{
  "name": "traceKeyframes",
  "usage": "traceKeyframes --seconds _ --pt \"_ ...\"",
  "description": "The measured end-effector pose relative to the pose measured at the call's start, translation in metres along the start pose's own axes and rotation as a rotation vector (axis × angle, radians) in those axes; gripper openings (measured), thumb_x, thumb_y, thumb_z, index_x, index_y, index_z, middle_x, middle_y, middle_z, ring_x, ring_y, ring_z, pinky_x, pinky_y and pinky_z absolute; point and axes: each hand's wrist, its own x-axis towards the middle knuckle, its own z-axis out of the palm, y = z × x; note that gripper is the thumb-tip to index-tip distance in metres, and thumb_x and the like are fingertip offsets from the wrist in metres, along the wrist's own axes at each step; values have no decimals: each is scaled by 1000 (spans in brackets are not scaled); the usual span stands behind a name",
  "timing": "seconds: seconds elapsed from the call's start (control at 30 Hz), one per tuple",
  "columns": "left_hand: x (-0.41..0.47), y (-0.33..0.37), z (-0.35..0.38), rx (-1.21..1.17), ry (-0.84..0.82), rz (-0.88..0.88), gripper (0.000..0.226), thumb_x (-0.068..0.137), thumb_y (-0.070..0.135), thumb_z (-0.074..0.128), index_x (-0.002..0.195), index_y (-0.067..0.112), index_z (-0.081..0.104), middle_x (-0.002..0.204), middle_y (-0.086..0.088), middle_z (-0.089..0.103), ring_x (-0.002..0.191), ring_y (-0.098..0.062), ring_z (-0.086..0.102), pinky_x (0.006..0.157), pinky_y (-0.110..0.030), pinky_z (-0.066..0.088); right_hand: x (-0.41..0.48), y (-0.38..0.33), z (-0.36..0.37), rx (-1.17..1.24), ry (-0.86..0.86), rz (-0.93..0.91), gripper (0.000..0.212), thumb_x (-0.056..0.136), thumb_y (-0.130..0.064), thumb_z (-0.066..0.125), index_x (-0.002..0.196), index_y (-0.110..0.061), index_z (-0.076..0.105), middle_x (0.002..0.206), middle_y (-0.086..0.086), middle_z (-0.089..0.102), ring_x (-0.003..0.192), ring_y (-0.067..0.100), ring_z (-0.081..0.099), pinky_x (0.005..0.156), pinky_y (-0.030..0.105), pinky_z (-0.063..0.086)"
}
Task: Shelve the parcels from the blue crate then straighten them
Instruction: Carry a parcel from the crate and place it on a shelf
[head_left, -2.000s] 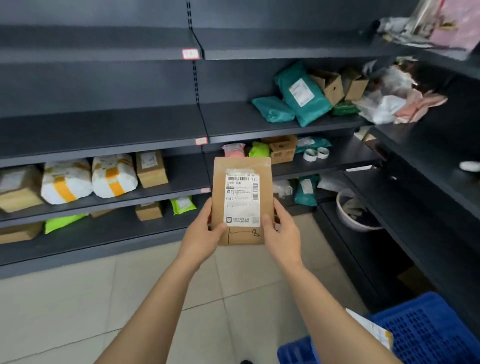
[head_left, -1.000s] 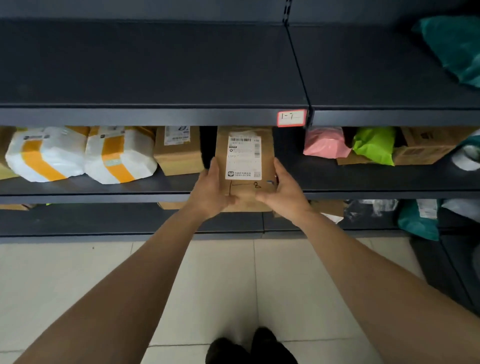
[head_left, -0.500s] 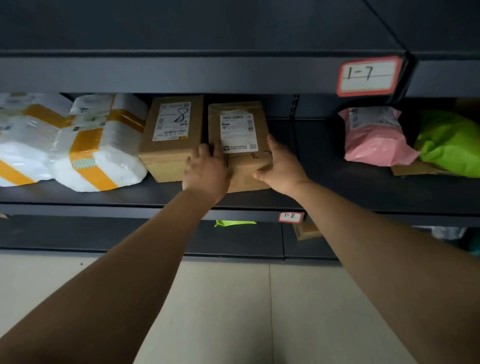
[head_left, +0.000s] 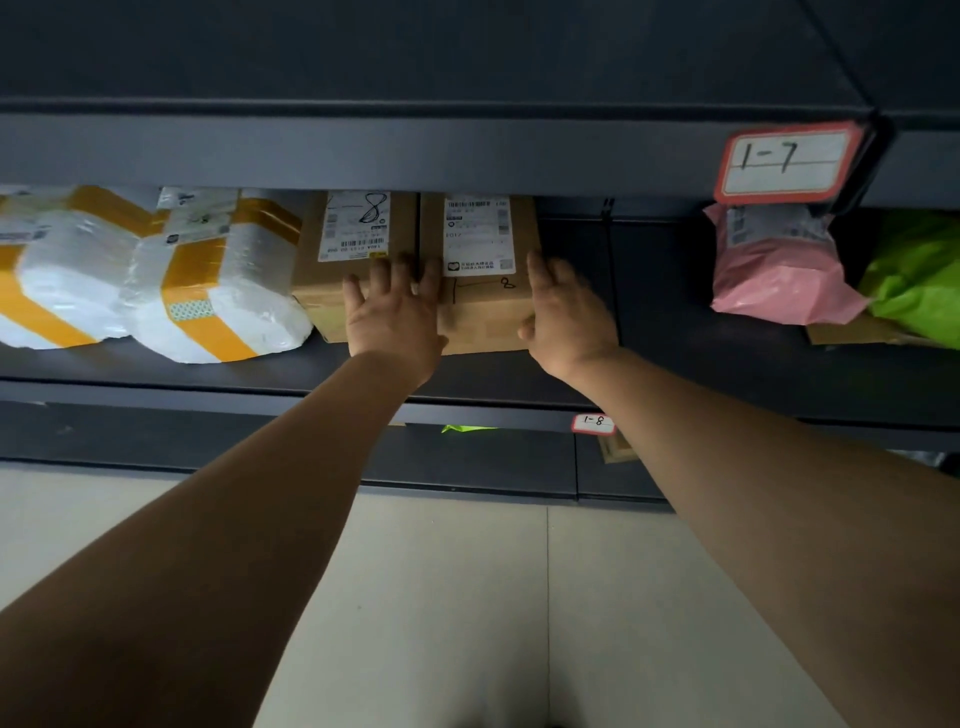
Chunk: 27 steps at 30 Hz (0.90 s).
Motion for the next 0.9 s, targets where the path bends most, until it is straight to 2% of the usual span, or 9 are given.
traceKeyframes --seconds 0.17,0.33,0.47,0.6,0.8,0.9 --pt "-31 2 -12 2 -63 30 86 89 44 56 152 16 6 157 -10 12 145 -29 7 115 -52 15 -34 2 -17 -118 -20 25 81 86 -29 70 149 -13 23 148 9 34 134 29 34 103 41 35" --pt "-73 6 -42 27 -118 155 86 86 43 63 150 13 14 155 -11 20 143 -30 15 112 -48 22 -89 1 -43 -189 -36 55 73 83 -32 71 143 -14 33 143 7 39 134 27 33 103 41 33" --pt "-112 12 -68 -12 -133 258 82 85 35 66 148 13 19 152 -9 24 141 -28 20 110 -44 27 -146 -3 -68 -218 -80 109 73 83 -35 69 143 -14 32 142 8 38 136 27 31 105 42 32" --pt "-158 16 -99 -7 -129 381 82 81 29 69 146 12 22 145 -9 31 134 -28 28 106 -42 31 -214 -12 -98 -228 -103 217 73 84 -36 68 143 -15 30 143 9 37 137 28 30 108 43 30" --pt "-233 27 -152 9 -85 600 82 82 27 68 148 12 20 148 -9 30 136 -27 28 107 -39 31 -334 -28 -144 -242 -146 443 75 88 -34 61 149 -18 20 149 8 30 141 27 25 112 43 26" --pt "-271 40 -185 12 -45 707 80 84 27 66 148 12 20 147 -7 32 135 -26 30 105 -37 33 -397 -32 -169 -211 -141 544 73 88 -36 62 147 -18 24 148 9 34 141 28 25 112 43 27"
